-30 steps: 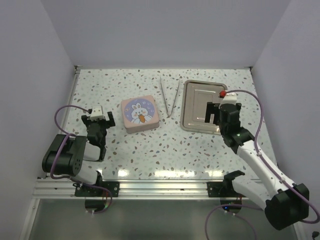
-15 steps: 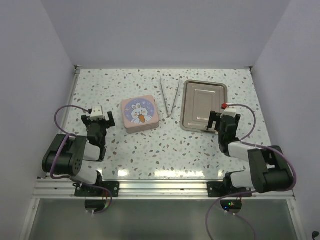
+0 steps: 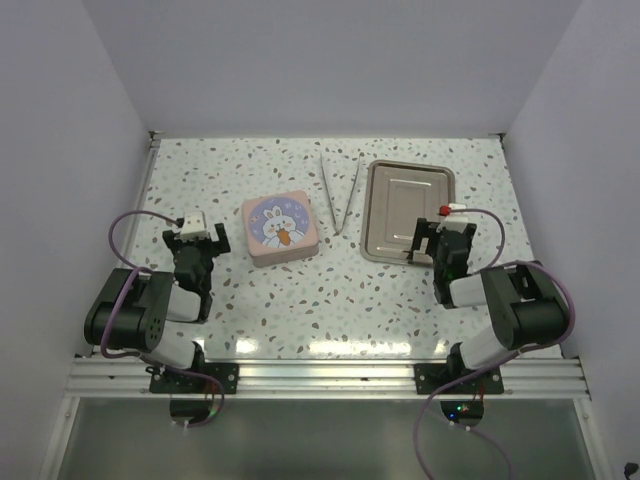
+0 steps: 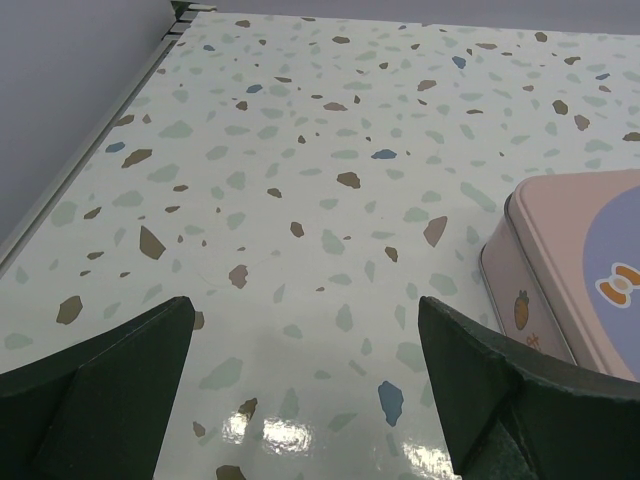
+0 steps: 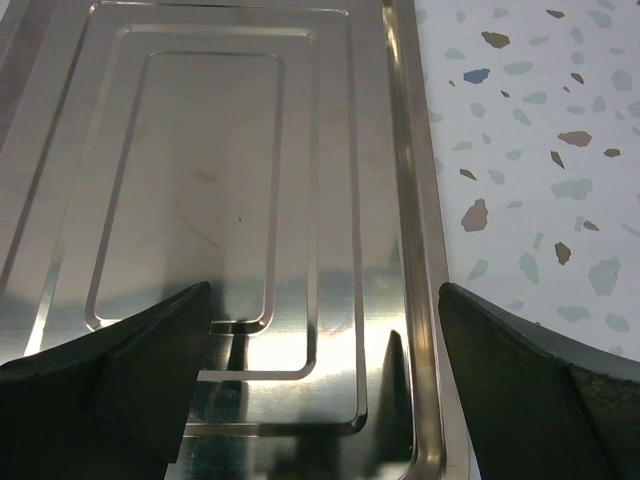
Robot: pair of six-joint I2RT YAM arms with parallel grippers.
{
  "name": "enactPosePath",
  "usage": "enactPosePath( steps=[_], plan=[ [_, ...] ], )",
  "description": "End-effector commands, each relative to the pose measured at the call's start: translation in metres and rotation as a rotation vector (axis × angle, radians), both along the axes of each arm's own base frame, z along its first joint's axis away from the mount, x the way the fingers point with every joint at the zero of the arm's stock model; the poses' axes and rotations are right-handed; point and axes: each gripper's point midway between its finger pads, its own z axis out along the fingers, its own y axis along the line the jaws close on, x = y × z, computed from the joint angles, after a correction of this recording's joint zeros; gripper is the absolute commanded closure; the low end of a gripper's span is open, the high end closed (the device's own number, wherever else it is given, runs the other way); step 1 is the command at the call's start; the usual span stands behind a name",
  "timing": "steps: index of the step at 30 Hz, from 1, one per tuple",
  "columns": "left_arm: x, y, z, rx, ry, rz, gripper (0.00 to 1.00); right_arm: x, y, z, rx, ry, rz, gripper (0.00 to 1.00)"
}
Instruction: Pack the cookies
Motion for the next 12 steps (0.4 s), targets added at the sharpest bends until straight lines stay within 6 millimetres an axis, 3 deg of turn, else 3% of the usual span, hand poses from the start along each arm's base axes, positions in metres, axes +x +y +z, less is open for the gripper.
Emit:
enactPosePath(
  steps=[1, 12],
  plan=[
    [0.0026, 0.0034, 0.0269, 0.015, -0.109, 0.018, 0.0, 0.0152, 0.0014, 0.0301, 0.0, -0.107, 0.008, 0.01],
    [0.0027, 0.0034, 0.0268, 0.014, -0.11, 0.018, 0.0, 0.0159, 0.0023, 0.0303, -0.001, -0.107, 0.011, 0.01]
  ],
)
